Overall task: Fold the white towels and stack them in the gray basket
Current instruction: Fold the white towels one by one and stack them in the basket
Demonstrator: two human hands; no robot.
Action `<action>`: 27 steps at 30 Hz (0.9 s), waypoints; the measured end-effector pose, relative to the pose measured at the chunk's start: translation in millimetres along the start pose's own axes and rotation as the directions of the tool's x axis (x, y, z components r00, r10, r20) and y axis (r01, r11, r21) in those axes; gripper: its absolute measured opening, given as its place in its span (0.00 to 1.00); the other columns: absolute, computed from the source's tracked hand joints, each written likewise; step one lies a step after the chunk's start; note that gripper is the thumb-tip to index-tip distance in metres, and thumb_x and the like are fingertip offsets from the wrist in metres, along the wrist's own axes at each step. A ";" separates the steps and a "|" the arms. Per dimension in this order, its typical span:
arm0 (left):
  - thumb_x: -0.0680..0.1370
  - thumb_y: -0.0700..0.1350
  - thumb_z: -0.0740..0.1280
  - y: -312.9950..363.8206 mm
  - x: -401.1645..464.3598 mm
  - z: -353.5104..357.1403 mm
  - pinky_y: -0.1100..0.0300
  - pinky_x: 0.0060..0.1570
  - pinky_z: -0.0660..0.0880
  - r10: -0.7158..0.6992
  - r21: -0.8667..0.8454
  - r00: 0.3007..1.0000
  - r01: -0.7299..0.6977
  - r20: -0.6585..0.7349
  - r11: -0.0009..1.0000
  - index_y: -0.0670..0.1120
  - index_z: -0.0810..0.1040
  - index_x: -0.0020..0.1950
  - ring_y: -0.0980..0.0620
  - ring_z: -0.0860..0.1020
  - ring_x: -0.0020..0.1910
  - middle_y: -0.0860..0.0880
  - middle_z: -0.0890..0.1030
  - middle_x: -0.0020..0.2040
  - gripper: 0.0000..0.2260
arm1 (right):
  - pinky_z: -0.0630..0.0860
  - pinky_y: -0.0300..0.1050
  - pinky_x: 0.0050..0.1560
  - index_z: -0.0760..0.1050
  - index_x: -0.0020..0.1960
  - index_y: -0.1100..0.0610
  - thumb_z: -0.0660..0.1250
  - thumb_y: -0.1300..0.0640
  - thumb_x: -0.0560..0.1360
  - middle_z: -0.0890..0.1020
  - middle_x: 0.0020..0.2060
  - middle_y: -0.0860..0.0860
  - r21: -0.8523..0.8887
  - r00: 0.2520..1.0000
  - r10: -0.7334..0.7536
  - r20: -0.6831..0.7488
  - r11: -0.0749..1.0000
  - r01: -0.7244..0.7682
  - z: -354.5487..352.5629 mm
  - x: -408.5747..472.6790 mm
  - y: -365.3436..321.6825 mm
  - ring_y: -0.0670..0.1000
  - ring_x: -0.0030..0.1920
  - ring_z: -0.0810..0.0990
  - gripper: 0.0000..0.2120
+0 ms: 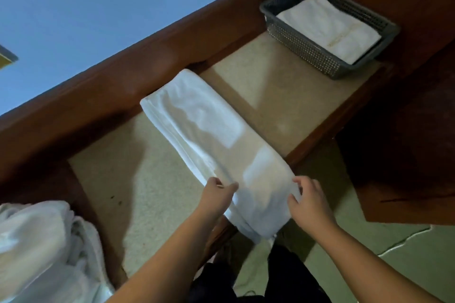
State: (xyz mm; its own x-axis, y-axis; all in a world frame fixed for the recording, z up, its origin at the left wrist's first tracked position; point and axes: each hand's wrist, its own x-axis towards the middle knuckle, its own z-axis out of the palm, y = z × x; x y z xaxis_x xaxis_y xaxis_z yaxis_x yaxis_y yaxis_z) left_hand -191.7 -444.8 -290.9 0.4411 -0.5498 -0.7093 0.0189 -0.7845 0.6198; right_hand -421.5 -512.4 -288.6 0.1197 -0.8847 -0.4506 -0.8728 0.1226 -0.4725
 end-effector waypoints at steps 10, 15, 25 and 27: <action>0.80 0.59 0.67 -65.7 -54.4 72.8 0.55 0.45 0.76 -0.105 0.153 0.991 0.117 -0.088 0.981 0.51 0.81 0.51 0.52 0.82 0.45 0.54 0.84 0.44 0.12 | 0.72 0.45 0.54 0.65 0.75 0.54 0.70 0.59 0.78 0.72 0.68 0.53 0.046 0.947 -0.115 0.301 0.993 0.106 -13.4 63.8 6.0 0.52 0.56 0.74 0.27; 0.85 0.58 0.60 -94.2 -77.5 94.7 0.51 0.52 0.75 -0.117 -0.038 0.964 0.111 -0.238 0.993 0.51 0.75 0.54 0.49 0.80 0.50 0.52 0.82 0.49 0.12 | 0.77 0.47 0.47 0.68 0.71 0.54 0.70 0.58 0.77 0.75 0.62 0.53 -0.053 0.919 -0.187 0.347 0.974 0.218 -22.4 74.4 15.7 0.54 0.55 0.78 0.24; 0.84 0.54 0.63 -119.8 -87.8 116.0 0.56 0.49 0.77 -0.138 0.095 0.989 0.142 -0.051 0.985 0.51 0.75 0.63 0.47 0.81 0.50 0.48 0.83 0.55 0.10 | 0.72 0.48 0.47 0.61 0.72 0.54 0.68 0.58 0.79 0.78 0.57 0.55 -0.070 0.914 -0.148 0.379 0.980 0.188 -16.8 78.8 18.2 0.57 0.51 0.78 0.26; 0.86 0.53 0.60 -118.6 -89.2 117.8 0.55 0.44 0.76 -0.154 0.099 0.985 0.161 -0.076 0.982 0.49 0.72 0.56 0.46 0.79 0.46 0.46 0.81 0.52 0.08 | 0.71 0.48 0.45 0.61 0.72 0.55 0.68 0.58 0.79 0.78 0.57 0.54 -0.068 0.917 -0.152 0.368 0.980 0.189 -15.2 79.0 21.0 0.56 0.50 0.78 0.25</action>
State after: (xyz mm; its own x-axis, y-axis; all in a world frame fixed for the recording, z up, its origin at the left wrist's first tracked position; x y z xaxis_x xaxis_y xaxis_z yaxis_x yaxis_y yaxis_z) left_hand -339.0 -336.5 -340.6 0.4995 -0.3996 -0.7686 0.0002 -0.8872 0.4613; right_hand -437.6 -586.5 -322.6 0.4163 -0.6647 -0.6204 -0.8645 -0.0780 -0.4965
